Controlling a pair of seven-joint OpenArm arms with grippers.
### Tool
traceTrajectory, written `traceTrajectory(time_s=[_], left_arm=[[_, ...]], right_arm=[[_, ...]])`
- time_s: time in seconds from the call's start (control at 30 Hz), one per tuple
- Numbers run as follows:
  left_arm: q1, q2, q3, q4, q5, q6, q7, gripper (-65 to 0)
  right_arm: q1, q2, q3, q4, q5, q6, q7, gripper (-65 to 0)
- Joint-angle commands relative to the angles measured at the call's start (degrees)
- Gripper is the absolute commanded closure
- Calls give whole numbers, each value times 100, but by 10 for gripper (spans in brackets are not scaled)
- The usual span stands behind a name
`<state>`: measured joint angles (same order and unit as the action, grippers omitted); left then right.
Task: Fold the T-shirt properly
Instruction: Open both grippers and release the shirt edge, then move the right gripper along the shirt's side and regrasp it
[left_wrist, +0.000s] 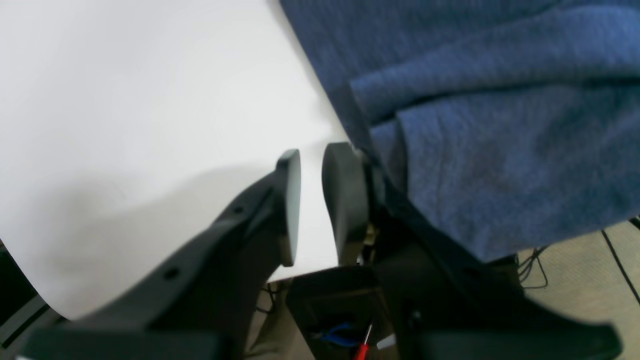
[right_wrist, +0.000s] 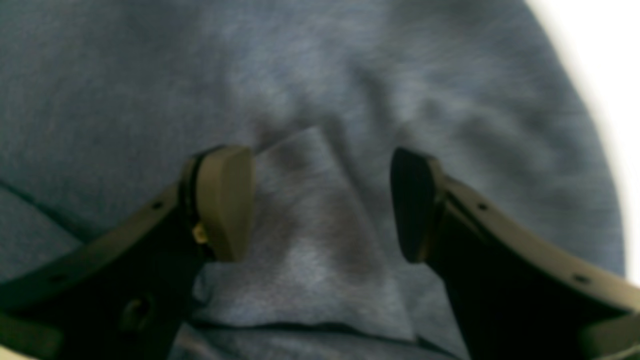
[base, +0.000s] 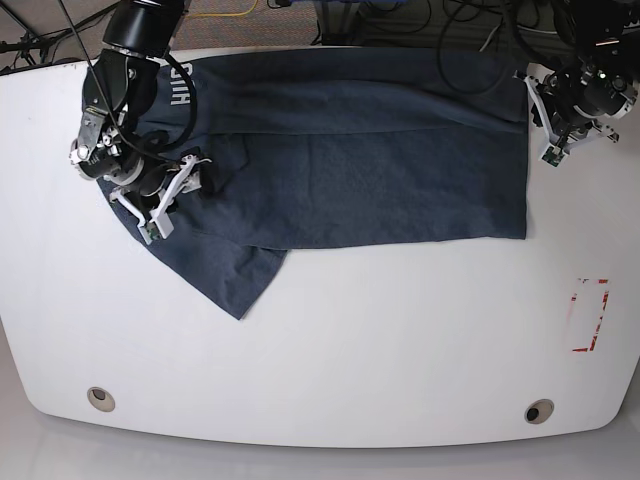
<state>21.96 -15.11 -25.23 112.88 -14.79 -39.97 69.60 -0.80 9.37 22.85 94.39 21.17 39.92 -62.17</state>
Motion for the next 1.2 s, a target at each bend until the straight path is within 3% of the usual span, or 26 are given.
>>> traceTrajectory(time_s=[0.0, 0.23, 0.7, 1.17], left_arm=[[-2, -75, -39, 101, -11, -3, -20, -101], [-11, -49, -30, 110, -38, -3, -20, -101], [-20, 399, 207, 110, -249, -3, -20, -101], [-28, 408, 576, -110, 208, -3, -55, -101]], right_arm=[[84, 96, 49, -63, 6, 8, 103, -392], [58, 70, 49, -248, 6, 8, 129, -349], [-21, 79, 49, -186, 15, 8, 235, -30], [93, 79, 67, 667, 15, 8, -170, -17]])
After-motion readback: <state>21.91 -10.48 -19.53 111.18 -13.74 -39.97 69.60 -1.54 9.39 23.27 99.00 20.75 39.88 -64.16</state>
